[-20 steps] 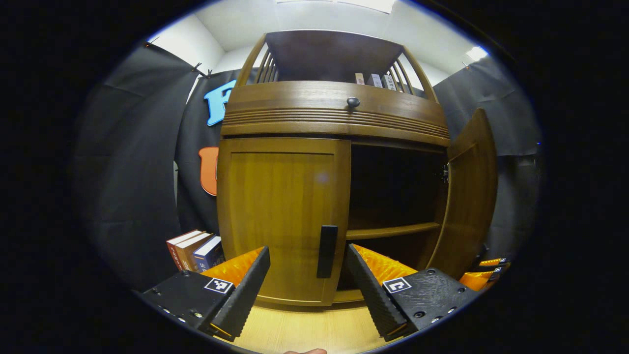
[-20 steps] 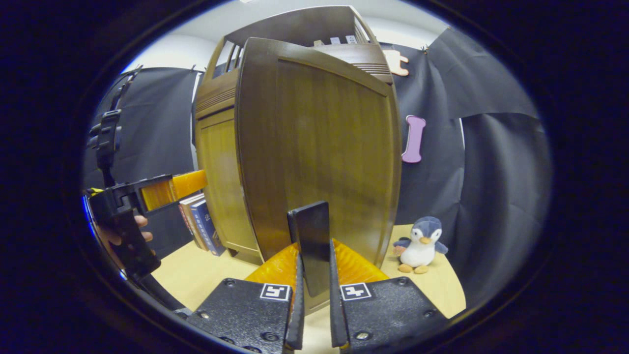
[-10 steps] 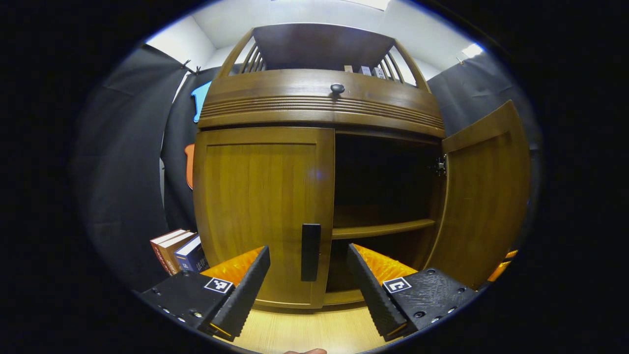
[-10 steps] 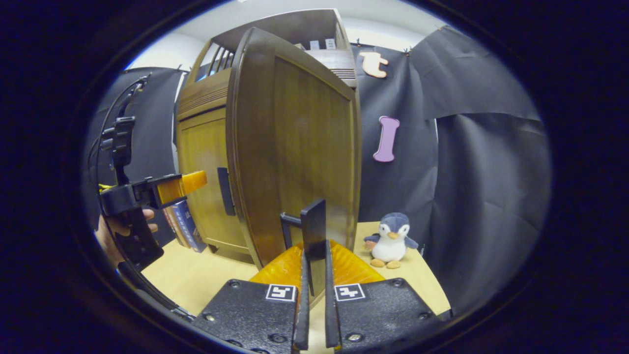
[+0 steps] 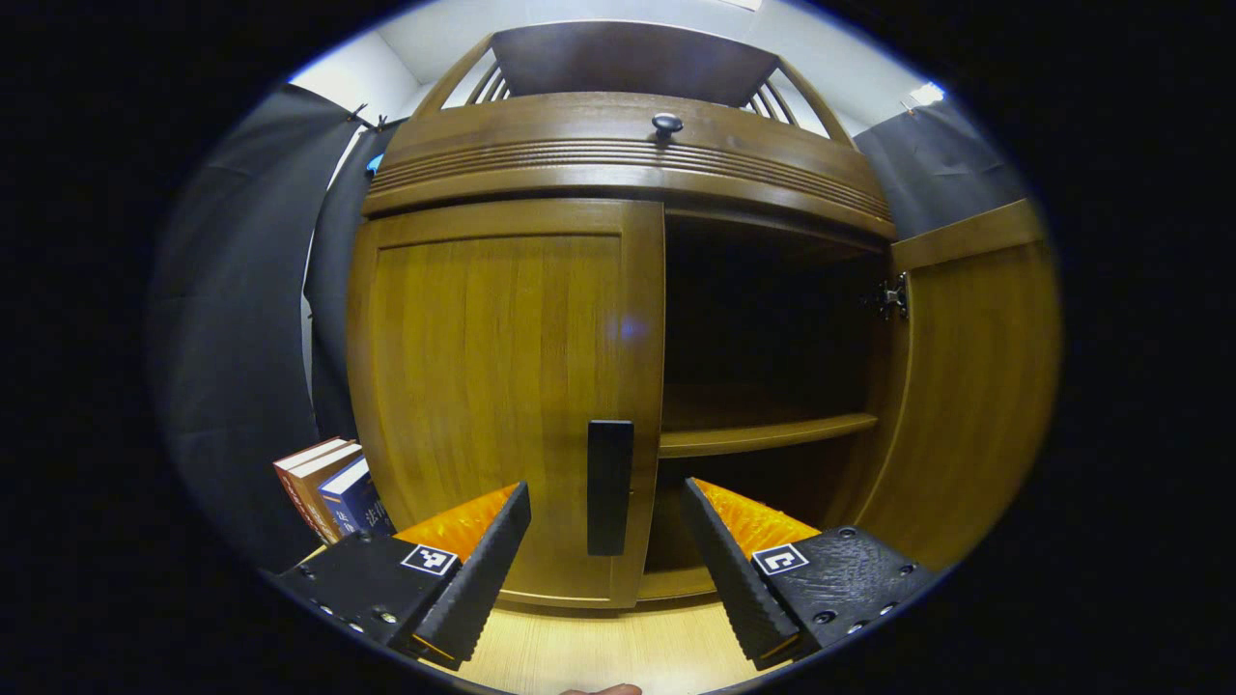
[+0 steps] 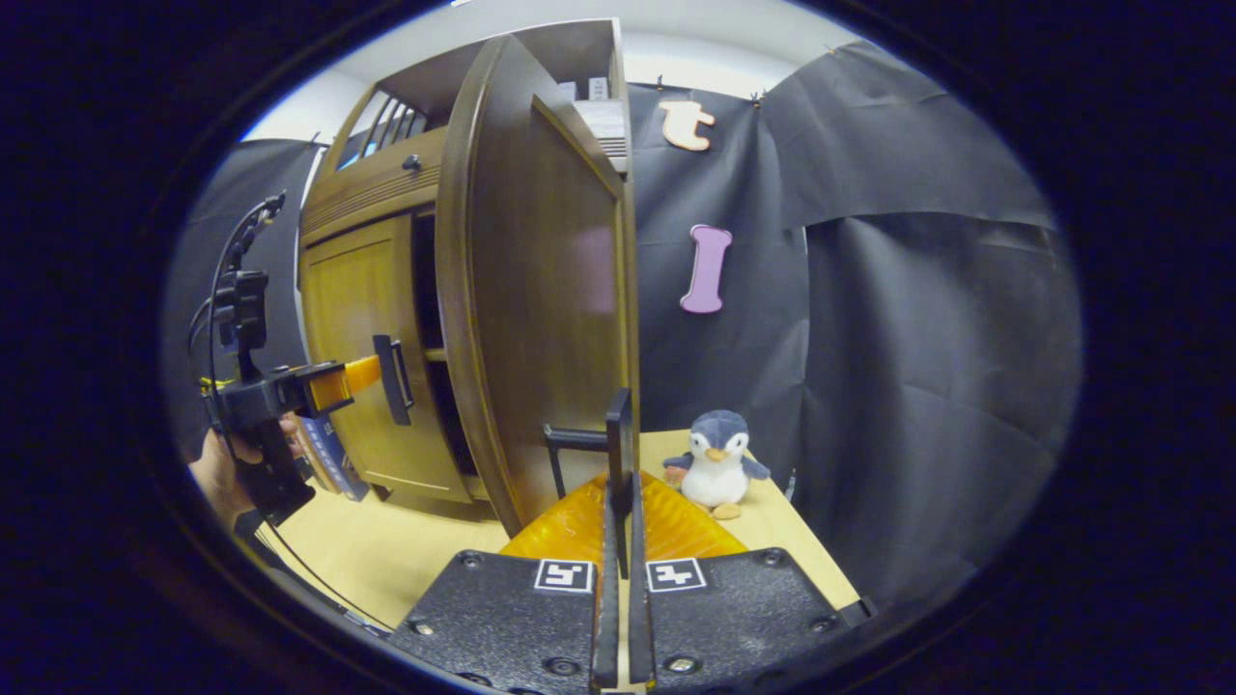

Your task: Open the right door of the double-door shoe cabinet with the right hand, and open the left door with the left hand.

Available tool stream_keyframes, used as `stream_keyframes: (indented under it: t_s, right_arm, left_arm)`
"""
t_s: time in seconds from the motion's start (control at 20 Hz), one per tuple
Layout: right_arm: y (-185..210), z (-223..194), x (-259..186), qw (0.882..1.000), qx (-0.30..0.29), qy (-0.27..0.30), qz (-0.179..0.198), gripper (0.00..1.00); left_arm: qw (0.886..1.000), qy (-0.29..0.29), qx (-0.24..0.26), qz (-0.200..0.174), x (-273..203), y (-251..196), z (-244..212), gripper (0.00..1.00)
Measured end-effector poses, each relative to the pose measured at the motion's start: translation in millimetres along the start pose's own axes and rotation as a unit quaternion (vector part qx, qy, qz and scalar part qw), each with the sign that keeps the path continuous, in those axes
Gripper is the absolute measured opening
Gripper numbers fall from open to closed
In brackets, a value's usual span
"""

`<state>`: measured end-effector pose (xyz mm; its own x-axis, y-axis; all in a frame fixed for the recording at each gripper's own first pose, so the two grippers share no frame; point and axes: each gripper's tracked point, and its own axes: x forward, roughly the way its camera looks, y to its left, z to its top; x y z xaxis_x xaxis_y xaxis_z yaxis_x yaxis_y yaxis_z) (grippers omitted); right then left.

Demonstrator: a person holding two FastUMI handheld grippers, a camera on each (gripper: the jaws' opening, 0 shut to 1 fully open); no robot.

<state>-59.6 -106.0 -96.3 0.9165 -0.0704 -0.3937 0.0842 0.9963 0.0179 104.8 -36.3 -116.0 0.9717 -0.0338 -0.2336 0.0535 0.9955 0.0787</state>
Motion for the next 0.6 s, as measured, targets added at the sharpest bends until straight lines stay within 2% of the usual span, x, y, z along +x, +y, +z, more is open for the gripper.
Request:
stream_keyframes:
  t_s: [0.2,0.35,0.6]
  right_arm:
    - [-16.5,3.9,9.9,1.000,0.011,0.007,-0.010,0.05]
    - [-30.6,4.6,1.9,0.999,-0.003,0.005,-0.032,0.04]
    - [-55.3,9.0,-18.0,0.997,0.017,-0.004,-0.071,0.04]
  left_arm:
    - [1.000,0.011,0.008,0.004,17.8,3.7,-8.5,0.95]
    - [1.000,0.021,0.004,-0.006,29.6,2.7,-15.7,0.95]
    - [0.999,0.041,0.004,-0.003,51.0,8.1,-30.5,0.95]
